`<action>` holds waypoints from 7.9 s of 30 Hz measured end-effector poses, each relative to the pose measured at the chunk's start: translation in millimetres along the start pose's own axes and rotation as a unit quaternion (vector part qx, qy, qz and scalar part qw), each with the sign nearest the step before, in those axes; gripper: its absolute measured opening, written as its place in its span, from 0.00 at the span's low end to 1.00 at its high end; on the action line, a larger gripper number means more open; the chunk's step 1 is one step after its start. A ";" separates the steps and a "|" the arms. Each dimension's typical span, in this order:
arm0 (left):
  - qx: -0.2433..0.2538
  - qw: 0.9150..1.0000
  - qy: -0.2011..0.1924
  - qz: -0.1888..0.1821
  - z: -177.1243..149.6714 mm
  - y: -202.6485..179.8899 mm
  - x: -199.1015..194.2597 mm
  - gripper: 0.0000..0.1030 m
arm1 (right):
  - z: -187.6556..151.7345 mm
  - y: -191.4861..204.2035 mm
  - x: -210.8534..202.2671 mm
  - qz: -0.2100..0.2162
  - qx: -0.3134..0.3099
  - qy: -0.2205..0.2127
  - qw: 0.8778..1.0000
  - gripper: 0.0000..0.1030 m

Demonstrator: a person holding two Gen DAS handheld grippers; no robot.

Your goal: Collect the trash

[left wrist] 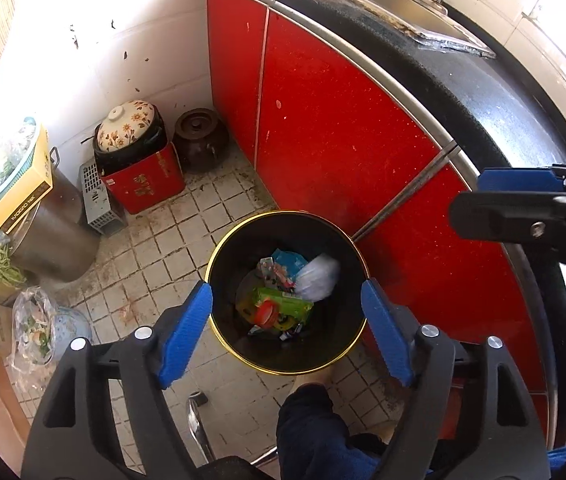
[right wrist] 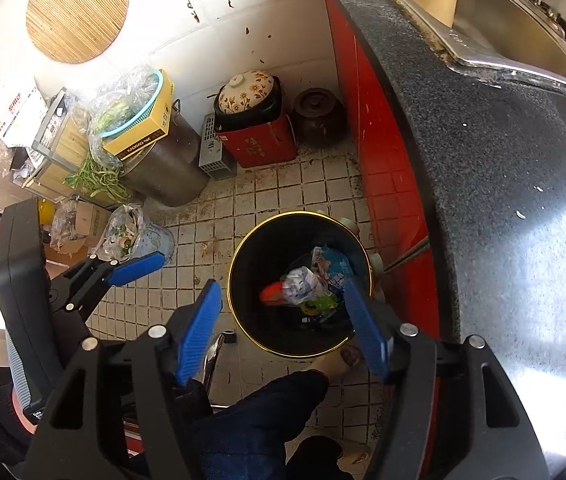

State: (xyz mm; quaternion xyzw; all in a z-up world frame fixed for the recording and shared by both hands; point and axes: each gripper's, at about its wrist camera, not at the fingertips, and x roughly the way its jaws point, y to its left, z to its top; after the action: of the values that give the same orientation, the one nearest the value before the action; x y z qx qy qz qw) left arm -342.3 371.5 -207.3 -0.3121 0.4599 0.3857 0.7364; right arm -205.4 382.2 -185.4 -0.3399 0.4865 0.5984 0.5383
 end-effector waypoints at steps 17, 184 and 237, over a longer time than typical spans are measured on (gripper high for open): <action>0.216 0.972 -0.052 -0.077 19.3 -181.1 -58.1 0.91 | -143.5 -124.5 -185.7 -0.130 0.169 -0.162 0.963 0.78; 0.022 1.000 -0.011 0.014 11.5 -14.4 -15.1 0.34 | -19.0 -17.0 1.7 0.007 0.049 0.041 0.998 0.55; 0.429 0.885 -0.031 -0.178 -36.6 -500.7 -139.1 0.93 | -497.7 -209.6 -379.2 -0.350 0.540 -0.204 0.738 0.91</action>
State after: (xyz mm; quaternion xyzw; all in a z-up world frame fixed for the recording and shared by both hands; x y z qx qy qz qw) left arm 31.1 48.4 -41.1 -0.0299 0.4943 0.0230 0.8685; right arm 12.6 -219.6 -24.9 -0.0086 0.4532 0.0600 0.8894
